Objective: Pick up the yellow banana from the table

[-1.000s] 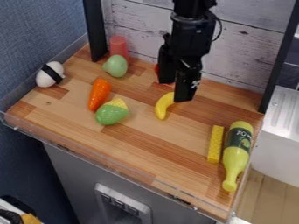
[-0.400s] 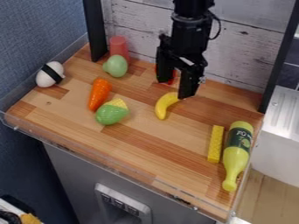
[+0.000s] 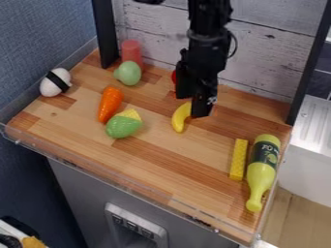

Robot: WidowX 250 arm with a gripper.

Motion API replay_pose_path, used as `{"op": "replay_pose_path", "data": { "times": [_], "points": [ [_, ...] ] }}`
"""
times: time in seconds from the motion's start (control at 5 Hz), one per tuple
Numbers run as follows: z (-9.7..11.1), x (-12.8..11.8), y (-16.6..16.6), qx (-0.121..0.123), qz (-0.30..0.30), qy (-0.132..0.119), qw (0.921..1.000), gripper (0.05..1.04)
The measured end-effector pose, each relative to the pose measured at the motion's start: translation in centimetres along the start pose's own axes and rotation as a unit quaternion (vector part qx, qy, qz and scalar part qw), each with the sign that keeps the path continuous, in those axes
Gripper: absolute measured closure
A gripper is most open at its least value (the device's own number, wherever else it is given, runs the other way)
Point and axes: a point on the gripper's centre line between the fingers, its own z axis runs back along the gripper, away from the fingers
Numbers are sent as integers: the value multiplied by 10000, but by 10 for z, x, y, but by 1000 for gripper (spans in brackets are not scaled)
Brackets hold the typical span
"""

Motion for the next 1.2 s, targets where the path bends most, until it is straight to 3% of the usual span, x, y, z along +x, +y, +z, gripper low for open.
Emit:
{"op": "replay_pose_path", "data": {
  "times": [0.2,0.4,0.8,1.2],
  "points": [
    [-16,3,5,-29,-265,5,9996,85],
    [-19,5,8,15,-151,-47,9999,159],
    [-20,3,11,18,704,-51,9975,715],
    [-18,2,-5,-121,1020,158,9946,741]
  ]
}}
